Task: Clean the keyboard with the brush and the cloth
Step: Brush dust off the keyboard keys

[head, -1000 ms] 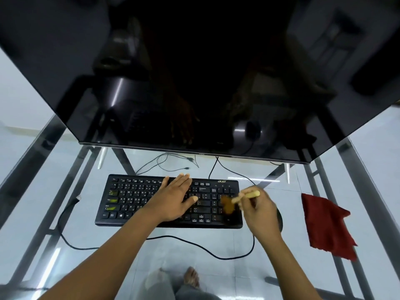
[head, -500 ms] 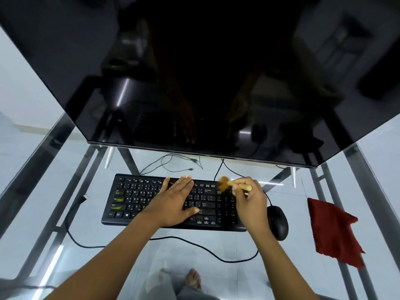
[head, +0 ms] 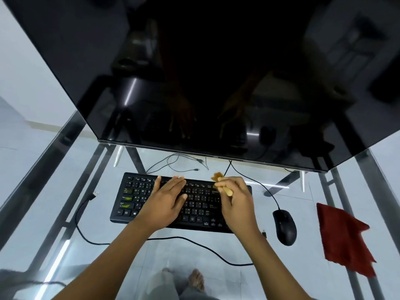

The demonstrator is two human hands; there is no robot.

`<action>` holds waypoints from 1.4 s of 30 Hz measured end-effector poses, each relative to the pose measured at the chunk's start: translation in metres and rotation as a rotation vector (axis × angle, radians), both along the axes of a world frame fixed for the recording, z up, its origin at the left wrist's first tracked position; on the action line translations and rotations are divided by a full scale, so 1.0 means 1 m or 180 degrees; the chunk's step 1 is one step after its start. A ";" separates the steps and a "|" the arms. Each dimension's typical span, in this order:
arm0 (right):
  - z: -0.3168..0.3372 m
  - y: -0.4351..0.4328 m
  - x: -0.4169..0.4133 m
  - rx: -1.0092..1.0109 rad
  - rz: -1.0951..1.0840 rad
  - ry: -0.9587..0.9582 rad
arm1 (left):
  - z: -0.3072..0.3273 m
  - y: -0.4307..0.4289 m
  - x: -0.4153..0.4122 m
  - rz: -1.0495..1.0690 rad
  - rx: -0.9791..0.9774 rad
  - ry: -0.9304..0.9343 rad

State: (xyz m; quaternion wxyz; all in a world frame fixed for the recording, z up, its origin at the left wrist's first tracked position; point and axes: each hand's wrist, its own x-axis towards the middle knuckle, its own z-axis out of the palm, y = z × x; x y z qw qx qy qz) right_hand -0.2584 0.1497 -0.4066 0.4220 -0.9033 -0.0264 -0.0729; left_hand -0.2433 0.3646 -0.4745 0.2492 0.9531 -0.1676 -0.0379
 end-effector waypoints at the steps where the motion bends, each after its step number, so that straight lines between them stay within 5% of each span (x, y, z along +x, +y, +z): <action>1: 0.001 0.000 -0.003 -0.0058 0.0000 -0.0179 | 0.000 0.001 -0.001 0.0038 -0.0020 -0.0018; 7: -0.002 0.000 -0.044 -0.0082 0.1440 0.0686 | 0.002 0.016 -0.007 0.0439 -0.0400 -0.0202; 11: -0.001 0.004 -0.044 0.0223 0.0915 0.0181 | 0.002 0.040 -0.013 0.0947 -0.0637 -0.0408; 15: 0.001 0.012 -0.041 0.0053 0.1432 0.0723 | -0.006 0.065 -0.017 0.1365 -0.0756 -0.0309; 19: 0.001 0.020 -0.030 0.0089 0.0854 0.0253 | -0.007 0.082 -0.022 0.1842 -0.0929 -0.0174; 21: 0.000 0.027 -0.027 0.0101 0.0906 0.0504 | -0.006 0.087 -0.027 0.2057 -0.1034 -0.0080; 26: 0.005 0.051 -0.018 0.1448 0.0384 0.1443 | -0.011 0.095 -0.036 0.2118 -0.1172 0.0064; 30: -0.002 0.052 -0.001 0.0791 -0.0484 0.0651 | -0.017 0.099 -0.044 0.2013 -0.1164 0.0043; 34: 0.003 0.064 0.002 0.0811 0.0305 0.1247 | -0.017 0.107 -0.047 0.1898 -0.1169 -0.0032; 38: 0.009 0.070 0.011 0.0396 -0.0144 0.0504 | -0.017 0.105 -0.048 0.1883 -0.1237 -0.0046; 42: 0.010 0.080 0.009 0.0568 0.0183 0.1310 | -0.023 0.112 -0.048 0.1829 -0.1344 -0.0089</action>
